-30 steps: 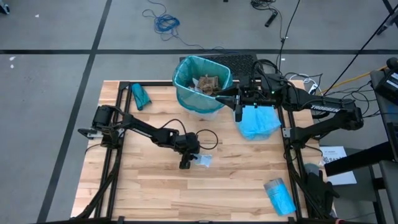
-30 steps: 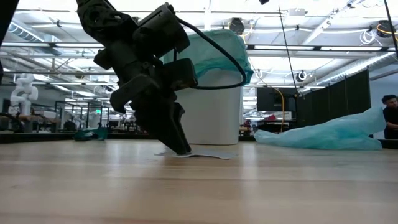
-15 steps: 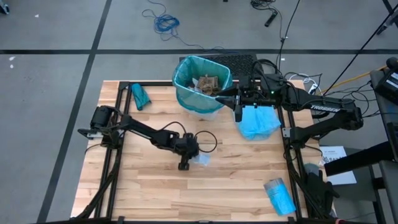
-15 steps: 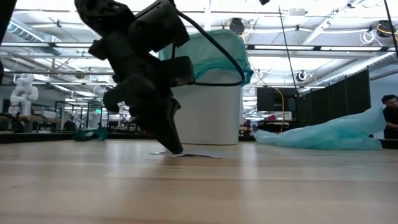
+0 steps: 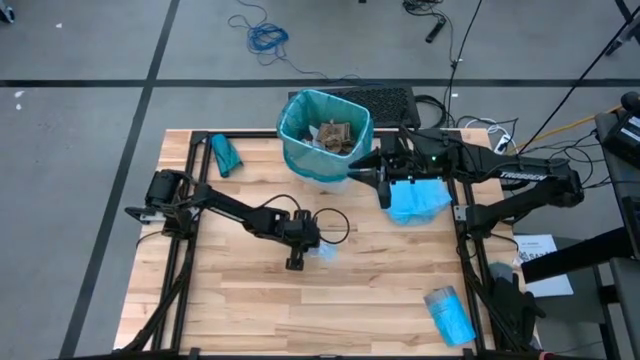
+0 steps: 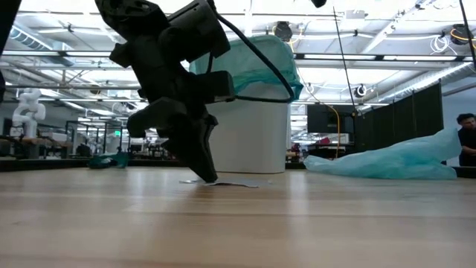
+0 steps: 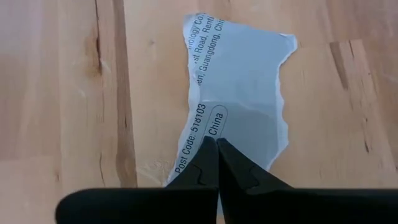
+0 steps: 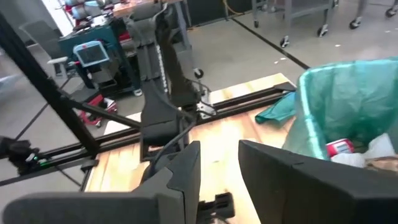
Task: Place trash/remove bag and relplace
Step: Put the white paper into the blue trash bag inside the white trash bin
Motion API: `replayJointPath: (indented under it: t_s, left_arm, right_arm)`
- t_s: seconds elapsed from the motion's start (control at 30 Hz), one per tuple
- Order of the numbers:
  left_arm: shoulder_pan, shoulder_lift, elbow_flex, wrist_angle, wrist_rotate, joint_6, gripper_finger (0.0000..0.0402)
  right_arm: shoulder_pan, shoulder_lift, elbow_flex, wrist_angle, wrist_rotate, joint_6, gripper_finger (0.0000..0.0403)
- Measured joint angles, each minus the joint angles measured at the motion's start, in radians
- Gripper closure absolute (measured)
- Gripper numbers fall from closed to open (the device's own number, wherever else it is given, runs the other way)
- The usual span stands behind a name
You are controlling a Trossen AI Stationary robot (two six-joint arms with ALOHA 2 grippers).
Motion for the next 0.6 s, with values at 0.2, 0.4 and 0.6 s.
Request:
replayJointPath:
  t_s: [0.2,0.4,0.6]
  left_arm:
    - [0.041,-0.057,0.041,0.000,-0.011,-0.046,0.0401]
    - [0.065,-0.158,0.071,0.001,-0.012,-0.078,0.0401]
    - [0.068,-0.241,0.076,-0.076,0.039,-0.139,0.0401]
  right_arm:
    - [0.044,0.000,0.000,-0.012,0.004,0.028,0.0301]
    - [0.083,0.008,0.000,-0.117,0.049,0.099,0.0301]
    - [0.142,0.054,0.000,-0.236,0.060,0.187,0.0301]
